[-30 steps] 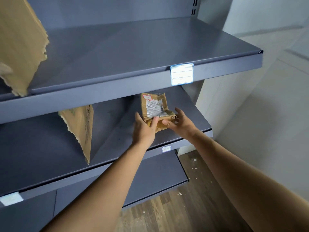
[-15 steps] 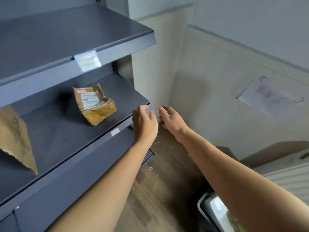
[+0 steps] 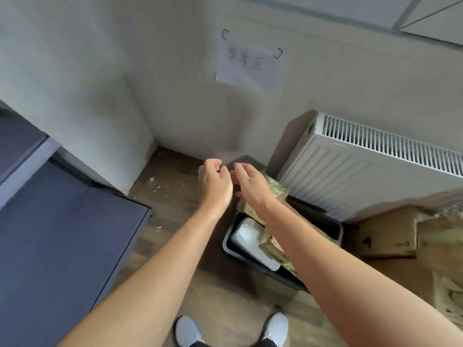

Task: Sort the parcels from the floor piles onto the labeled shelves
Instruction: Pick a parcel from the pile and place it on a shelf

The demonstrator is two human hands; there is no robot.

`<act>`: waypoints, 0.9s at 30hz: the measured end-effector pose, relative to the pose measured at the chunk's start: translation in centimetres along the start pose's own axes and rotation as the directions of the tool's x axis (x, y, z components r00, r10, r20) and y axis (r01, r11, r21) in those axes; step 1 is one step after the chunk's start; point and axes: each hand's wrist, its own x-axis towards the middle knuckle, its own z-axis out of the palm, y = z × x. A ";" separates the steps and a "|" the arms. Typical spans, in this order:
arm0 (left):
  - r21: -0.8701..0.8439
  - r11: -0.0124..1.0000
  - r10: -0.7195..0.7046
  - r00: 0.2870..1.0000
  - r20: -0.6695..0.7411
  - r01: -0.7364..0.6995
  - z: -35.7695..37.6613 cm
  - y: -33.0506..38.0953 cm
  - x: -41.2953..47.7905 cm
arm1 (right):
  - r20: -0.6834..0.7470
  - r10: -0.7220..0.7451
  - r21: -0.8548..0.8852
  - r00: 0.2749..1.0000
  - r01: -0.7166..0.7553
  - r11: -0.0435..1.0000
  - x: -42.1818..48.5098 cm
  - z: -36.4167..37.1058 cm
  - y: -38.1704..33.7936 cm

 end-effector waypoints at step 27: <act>0.406 0.914 -0.147 0.931 0.335 -0.001 23.9 -13.1 8.1 | -0.173 0.260 -0.061 0.950 -0.274 0.960 12.5 -12.1 26.1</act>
